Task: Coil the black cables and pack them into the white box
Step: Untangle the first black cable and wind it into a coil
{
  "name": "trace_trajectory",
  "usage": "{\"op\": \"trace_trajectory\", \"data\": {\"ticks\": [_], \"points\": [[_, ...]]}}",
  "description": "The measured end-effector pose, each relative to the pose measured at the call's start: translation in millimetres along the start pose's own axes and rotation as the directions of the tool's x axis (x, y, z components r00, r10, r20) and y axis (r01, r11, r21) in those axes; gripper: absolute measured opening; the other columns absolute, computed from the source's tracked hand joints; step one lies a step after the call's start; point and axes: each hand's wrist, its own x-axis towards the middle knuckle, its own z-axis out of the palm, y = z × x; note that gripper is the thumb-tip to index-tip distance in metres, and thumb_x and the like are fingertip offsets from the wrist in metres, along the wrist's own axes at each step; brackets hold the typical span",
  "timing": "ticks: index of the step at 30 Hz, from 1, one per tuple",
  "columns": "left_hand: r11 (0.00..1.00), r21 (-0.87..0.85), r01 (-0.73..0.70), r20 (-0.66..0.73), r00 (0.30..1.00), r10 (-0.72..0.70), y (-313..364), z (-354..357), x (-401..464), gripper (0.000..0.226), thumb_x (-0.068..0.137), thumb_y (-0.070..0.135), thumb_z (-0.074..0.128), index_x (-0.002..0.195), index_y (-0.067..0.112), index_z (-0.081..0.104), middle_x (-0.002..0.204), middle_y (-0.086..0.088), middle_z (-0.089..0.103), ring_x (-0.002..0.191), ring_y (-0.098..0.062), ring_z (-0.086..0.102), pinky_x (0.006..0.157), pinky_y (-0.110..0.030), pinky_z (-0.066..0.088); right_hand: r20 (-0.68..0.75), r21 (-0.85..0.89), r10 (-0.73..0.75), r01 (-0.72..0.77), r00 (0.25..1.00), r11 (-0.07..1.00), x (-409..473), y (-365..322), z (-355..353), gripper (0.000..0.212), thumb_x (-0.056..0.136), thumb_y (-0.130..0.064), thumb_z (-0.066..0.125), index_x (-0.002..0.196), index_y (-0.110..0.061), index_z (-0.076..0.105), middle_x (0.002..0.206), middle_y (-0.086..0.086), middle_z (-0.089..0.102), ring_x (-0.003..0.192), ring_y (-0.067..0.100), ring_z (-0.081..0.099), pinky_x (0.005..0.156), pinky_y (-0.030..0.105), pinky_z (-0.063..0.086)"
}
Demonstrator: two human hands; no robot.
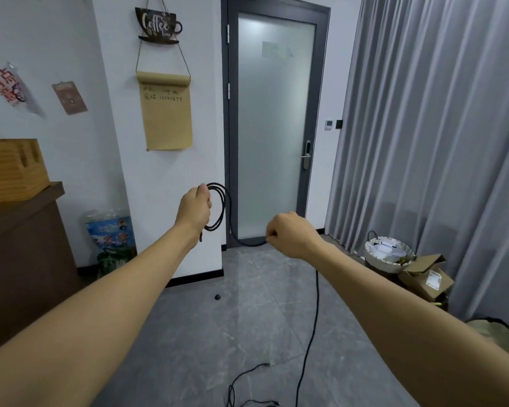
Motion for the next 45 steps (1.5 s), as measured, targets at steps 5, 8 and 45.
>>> {"op": "trace_trajectory", "data": {"ticks": [5, 8, 45], "points": [[0.965, 0.225, -0.135, 0.120, 0.987, 0.110, 0, 14, -9, 0.035, 0.102, 0.031, 0.027, 0.072, 0.017, 0.036, 0.067, 0.002, 0.037, 0.058, -0.015, 0.031, 0.056, -0.029, 0.029, 0.081, 0.161, -0.238, 0.223, 0.968, 0.961, 5, -33, -13, 0.017, 0.085, -0.007, 0.056, 0.087, -0.006, 0.073, 0.090, 0.005, 0.072, 0.081, 0.018, 0.062, 0.077, 0.030, 0.052], [0.954, 0.247, -0.170, 0.210, 0.970, 0.119, 0, 18, -16, 0.034, 0.103, 0.030, 0.029, 0.074, 0.016, 0.039, 0.067, 0.001, 0.042, 0.059, -0.016, 0.036, 0.062, -0.028, 0.034, 0.045, 0.288, -0.244, 0.222, 0.969, 0.932, 6, -37, -21, 0.016, 0.088, -0.013, 0.061, 0.089, -0.003, 0.073, 0.086, 0.006, 0.070, 0.070, 0.013, 0.055, 0.068, 0.019, 0.045], [0.990, -0.085, 0.112, 0.476, 0.878, -0.058, 22, 28, -29, 0.040, 0.092, 0.035, 0.056, 0.062, 0.020, 0.034, 0.048, 0.011, 0.026, 0.041, -0.004, 0.018, 0.036, -0.014, 0.017, 0.089, 0.844, -0.097, -0.023, 0.991, 0.535, -6, -4, -30, 0.029, 0.101, -0.025, 0.040, 0.080, -0.010, 0.051, 0.065, 0.000, 0.050, 0.044, 0.005, 0.027, 0.042, 0.017, 0.021]]}}
